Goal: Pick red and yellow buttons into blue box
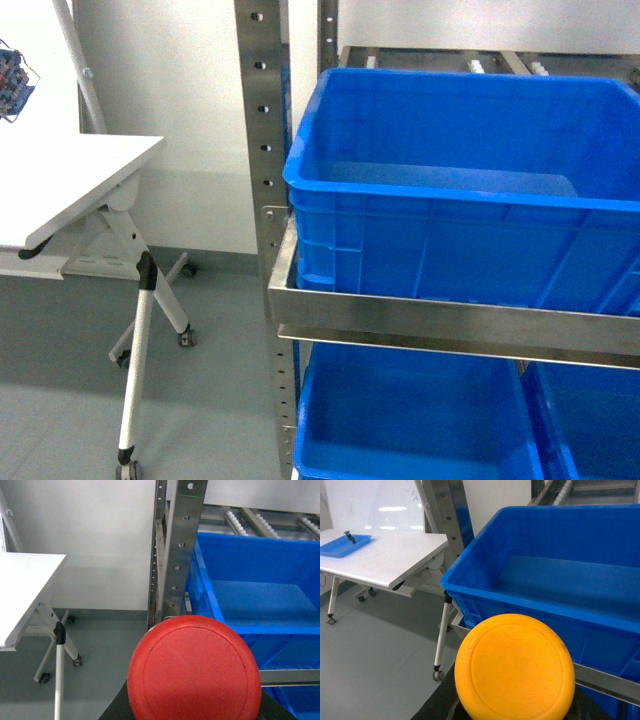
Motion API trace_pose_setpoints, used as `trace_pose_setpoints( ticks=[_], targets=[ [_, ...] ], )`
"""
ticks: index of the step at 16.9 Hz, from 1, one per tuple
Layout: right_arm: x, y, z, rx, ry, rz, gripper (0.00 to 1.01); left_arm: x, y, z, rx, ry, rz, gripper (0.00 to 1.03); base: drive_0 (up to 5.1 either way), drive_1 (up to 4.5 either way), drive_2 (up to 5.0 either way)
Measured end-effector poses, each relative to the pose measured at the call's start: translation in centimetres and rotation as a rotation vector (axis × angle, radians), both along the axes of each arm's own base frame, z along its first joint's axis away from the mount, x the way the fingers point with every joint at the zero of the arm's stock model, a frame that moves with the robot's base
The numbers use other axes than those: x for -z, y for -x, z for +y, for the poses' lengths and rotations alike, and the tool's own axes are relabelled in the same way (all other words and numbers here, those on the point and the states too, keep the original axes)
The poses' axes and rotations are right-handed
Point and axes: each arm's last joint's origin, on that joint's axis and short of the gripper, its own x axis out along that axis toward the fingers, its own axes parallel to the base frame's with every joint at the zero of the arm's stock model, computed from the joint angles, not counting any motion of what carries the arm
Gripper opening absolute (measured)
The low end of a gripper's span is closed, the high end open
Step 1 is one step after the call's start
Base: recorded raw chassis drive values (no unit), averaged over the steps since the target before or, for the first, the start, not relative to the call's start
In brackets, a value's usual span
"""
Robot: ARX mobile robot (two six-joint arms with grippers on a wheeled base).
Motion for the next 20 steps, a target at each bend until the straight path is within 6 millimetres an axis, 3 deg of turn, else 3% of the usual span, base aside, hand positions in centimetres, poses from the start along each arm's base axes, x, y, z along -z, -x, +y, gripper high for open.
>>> trace_pose_setpoints(
  ticks=[20],
  targets=[
    [0.03,-0.01,-0.02,0.003,0.001,0.003,0.26,0.01,0.0,0.0,0.0,0.0,0.001,0.24,4.9,-2.89,-1.8]
  ],
)
